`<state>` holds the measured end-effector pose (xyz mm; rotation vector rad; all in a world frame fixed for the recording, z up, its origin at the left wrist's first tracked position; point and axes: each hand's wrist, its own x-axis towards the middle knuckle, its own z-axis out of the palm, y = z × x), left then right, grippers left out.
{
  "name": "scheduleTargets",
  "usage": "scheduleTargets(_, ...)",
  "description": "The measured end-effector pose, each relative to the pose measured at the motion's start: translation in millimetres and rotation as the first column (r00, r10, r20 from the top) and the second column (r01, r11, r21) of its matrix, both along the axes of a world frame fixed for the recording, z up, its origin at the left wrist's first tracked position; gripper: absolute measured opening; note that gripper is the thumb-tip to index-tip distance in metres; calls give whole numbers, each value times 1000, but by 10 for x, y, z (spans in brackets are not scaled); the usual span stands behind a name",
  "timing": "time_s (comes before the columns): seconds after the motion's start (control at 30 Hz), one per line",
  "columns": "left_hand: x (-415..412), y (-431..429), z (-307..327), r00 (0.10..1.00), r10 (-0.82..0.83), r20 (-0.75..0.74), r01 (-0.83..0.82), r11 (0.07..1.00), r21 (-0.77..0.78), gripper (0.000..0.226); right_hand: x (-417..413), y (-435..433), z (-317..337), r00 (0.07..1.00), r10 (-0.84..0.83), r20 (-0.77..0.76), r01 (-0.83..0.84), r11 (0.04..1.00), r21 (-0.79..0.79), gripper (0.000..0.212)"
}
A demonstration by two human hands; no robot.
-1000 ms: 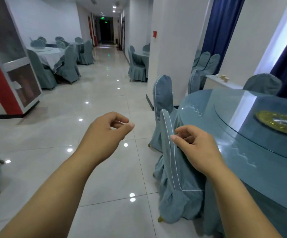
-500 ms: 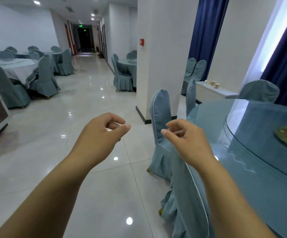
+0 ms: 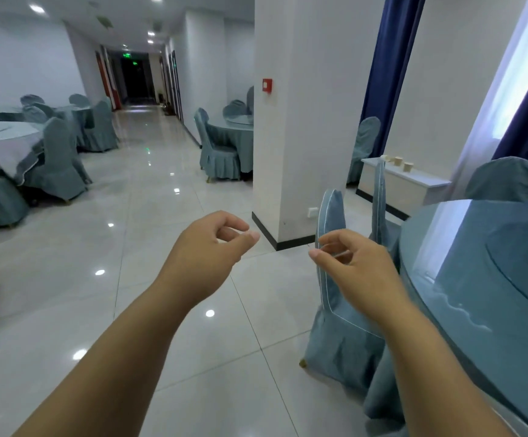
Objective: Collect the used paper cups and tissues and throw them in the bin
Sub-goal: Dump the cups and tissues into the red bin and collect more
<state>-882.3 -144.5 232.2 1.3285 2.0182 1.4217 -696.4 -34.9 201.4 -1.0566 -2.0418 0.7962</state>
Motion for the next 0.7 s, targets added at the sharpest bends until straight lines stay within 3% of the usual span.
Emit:
scheduleTargets(0.33, -1780, 1443, -228, 996, -50, 68, 50, 999, -10, 10, -1769, 1297, -208, 997, -39, 60, 40, 999, -9, 30)
scheduleTargets(0.7, -3724, 3530, -354, 996, 53, 69, -50, 998, -37, 13, -3802, 3556, -226, 999, 30, 38, -28, 999, -44, 19)
